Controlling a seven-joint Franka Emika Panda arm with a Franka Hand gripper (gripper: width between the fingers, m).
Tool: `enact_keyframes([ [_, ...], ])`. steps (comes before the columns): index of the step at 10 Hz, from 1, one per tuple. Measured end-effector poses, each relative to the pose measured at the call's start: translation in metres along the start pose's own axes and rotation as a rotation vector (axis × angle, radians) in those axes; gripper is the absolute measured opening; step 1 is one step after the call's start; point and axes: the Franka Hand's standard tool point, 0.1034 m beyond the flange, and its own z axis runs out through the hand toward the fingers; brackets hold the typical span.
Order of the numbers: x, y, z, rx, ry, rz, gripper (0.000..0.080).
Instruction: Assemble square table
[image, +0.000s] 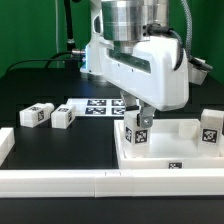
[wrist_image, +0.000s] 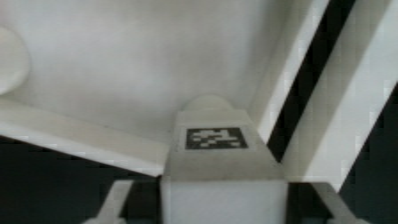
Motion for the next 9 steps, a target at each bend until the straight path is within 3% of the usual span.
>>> enact_keyframes([
  [1,-0.0003,0.0001,0.0003,0.0,0.0,-0.015,0.0393],
  [2,0.0001,0.0004,0.0006,0.0,0.001,-0.058,0.0565],
  [3,0.0003,0.0016,0.0014,-0.001,0.0,-0.104,0.0565],
  [4,-0.0002,0.0016,0.0014,-0.003,0.002,-0.192,0.0623],
  [9,0.002,0.0017,0.0011,-0.002,0.004,-0.596,0.0649],
])
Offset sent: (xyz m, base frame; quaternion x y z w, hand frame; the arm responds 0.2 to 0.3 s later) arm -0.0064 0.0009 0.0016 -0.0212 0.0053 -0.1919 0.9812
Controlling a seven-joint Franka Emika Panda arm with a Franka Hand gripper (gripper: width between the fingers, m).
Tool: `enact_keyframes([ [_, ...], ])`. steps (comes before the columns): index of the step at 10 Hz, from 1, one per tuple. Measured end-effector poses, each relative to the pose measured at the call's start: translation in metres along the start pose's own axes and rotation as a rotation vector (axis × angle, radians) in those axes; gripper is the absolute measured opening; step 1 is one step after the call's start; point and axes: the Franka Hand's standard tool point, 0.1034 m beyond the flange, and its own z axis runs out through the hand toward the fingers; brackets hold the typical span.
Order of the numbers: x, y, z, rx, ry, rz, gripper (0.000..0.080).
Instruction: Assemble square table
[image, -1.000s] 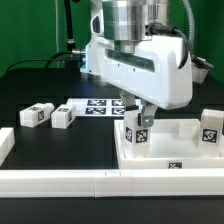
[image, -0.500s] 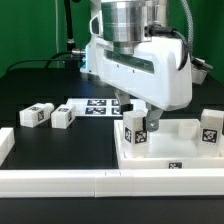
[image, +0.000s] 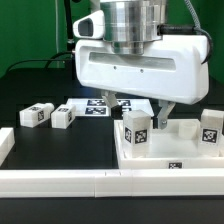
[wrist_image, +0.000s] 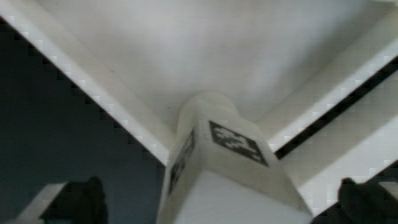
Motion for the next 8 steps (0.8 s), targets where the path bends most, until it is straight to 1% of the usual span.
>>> enact_keyframes([
  [3,0.0024,0.0027,-0.0004,0.0,0.001,-0.33,0.0649],
  [5,0.0012,0.0007,-0.0002,0.0,0.001,-0.519,0.0649],
  [6,-0.0008,-0.0021,0.0006,-0.01,0.005,-0.641,0.0649],
  [7,-0.0014,-0.005,0.0011,-0.014,0.011,-0.773,0.0649],
  [8,-0.0013,-0.0054,0.0006,-0.027,0.013,-0.905,0.0649],
])
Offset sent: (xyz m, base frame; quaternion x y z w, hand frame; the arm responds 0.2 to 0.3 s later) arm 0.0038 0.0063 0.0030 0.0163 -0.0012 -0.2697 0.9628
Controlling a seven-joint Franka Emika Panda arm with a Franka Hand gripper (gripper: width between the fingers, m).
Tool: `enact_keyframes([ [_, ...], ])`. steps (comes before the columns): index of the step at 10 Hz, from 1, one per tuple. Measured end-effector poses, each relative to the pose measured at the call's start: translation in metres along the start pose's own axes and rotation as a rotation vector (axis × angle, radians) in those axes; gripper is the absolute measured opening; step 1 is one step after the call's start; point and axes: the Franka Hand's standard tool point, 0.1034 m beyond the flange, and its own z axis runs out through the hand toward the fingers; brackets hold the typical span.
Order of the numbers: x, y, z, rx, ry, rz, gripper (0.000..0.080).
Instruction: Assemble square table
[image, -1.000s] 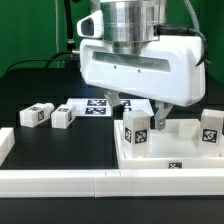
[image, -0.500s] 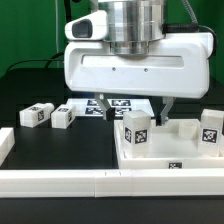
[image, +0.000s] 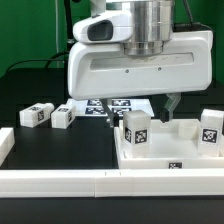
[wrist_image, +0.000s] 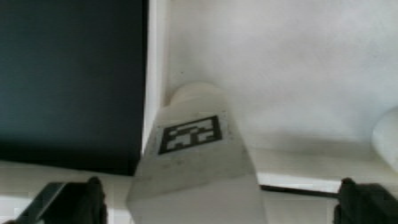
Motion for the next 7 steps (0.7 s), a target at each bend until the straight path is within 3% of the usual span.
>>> enact_keyframes([
  [3,-0.0005,0.0017,0.0001,-0.008,-0.004,-0.059,0.064],
  [5,-0.0005,0.0017,0.0001,-0.008,-0.003,-0.043,0.0293],
  [7,-0.0006,0.0021,0.0001,-0.008,-0.003,-0.024,0.0285],
])
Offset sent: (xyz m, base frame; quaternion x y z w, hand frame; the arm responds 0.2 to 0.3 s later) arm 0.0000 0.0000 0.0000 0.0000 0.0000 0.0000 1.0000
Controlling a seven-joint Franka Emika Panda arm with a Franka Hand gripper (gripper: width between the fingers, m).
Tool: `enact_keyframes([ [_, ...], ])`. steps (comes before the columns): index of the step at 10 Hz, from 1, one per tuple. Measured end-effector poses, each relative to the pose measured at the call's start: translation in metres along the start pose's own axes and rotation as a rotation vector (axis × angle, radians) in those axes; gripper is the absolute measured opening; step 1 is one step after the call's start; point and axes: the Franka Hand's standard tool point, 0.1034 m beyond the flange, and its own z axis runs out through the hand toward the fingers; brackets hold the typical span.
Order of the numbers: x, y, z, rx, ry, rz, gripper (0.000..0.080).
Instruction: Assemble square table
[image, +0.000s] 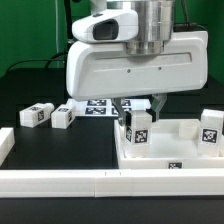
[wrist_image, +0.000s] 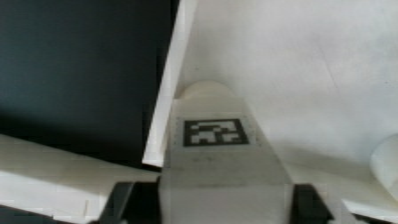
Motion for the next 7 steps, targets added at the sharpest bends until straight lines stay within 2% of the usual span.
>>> enact_keyframes([
  [3,-0.0001,0.0011,0.0004,0.008,0.012,0.333,0.0285],
  [7,-0.0001,0.002,0.0005,0.007,0.03,0.8,0.0285],
])
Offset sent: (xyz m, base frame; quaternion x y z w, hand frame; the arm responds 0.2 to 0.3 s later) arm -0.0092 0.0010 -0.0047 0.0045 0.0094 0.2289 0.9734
